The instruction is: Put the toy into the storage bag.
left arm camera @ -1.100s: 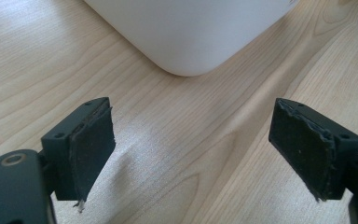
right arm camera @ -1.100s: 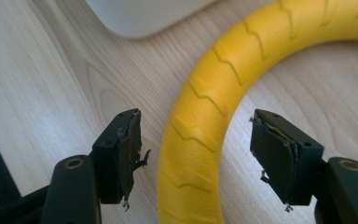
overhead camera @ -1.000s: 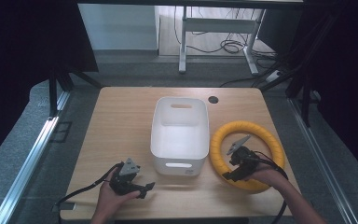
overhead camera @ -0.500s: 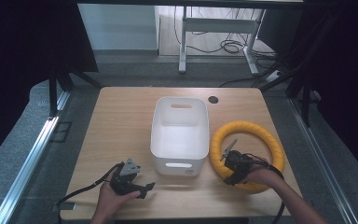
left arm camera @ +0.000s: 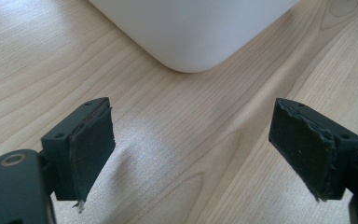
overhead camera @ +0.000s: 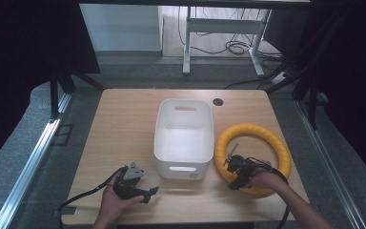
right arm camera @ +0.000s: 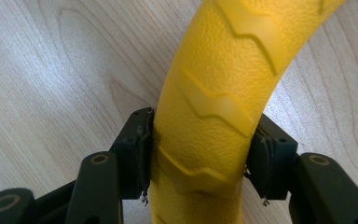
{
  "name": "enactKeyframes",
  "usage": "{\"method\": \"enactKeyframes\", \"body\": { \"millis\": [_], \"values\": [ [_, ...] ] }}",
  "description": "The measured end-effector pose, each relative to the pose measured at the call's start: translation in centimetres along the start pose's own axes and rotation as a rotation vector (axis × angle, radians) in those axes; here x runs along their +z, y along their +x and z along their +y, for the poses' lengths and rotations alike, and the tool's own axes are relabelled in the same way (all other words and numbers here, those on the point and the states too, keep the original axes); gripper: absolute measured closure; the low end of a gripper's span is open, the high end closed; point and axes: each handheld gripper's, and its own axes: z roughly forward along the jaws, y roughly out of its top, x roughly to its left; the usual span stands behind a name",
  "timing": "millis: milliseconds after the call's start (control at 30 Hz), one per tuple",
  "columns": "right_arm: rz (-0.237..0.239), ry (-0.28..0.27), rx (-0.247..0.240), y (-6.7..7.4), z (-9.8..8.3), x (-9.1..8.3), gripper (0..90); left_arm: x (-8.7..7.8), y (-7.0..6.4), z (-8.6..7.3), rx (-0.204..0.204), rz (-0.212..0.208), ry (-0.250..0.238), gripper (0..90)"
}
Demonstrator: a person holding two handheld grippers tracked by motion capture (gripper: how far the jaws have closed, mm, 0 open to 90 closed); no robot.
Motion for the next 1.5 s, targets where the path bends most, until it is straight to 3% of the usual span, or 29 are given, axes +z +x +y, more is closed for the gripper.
{"method": "enactKeyframes", "body": {
  "millis": [167, 367, 467, 533, 600, 767, 800, 867, 1000, 1500],
  "values": [
    [0.016, -0.011, 0.019, -0.3, -0.1, -0.1, 48.7, 0.0, 0.0, 0.0, 0.002, 0.004, 0.001, 14.3],
    [0.089, -0.087, 0.068, -1.1, -0.8, -0.8, 49.3, 0.0, 0.0, 0.0, 0.005, 0.006, 0.005, 14.3],
    [0.135, -0.166, 0.094, -1.8, -1.4, -2.0, 49.6, 0.1, 0.0, 0.0, 0.005, 0.005, 0.005, 14.4],
    [0.145, -0.179, 0.100, -2.0, -1.5, -2.2, 49.6, 0.1, 0.0, 0.0, 0.004, 0.005, 0.003, 14.3],
    [0.175, -0.243, 0.115, -2.6, -1.9, -3.2, 49.7, 0.0, 0.0, 0.0, 0.002, 0.007, 0.002, 14.3],
    [0.202, -0.313, 0.140, -3.3, -2.5, -4.6, 49.7, 0.1, 0.0, 0.0, 0.004, 0.007, 0.002, 14.4],
    [0.214, -0.356, 0.149, -3.7, -2.9, -5.4, 49.7, 0.1, 0.0, 0.0, 0.005, 0.007, 0.003, 14.4],
    [0.220, -0.369, 0.153, -3.8, -3.0, -5.7, 49.7, 0.1, 0.0, 0.0, 0.004, 0.007, 0.002, 14.4],
    [0.238, -0.449, 0.174, -4.4, -4.0, -7.0, 49.8, 0.0, 0.0, 0.0, 0.003, 0.010, -0.003, 14.4],
    [0.243, -0.533, 0.188, -5.4, -4.8, -8.4, 49.8, 0.0, 0.0, 0.0, 0.005, 0.014, -0.004, 14.3]
  ]
}}
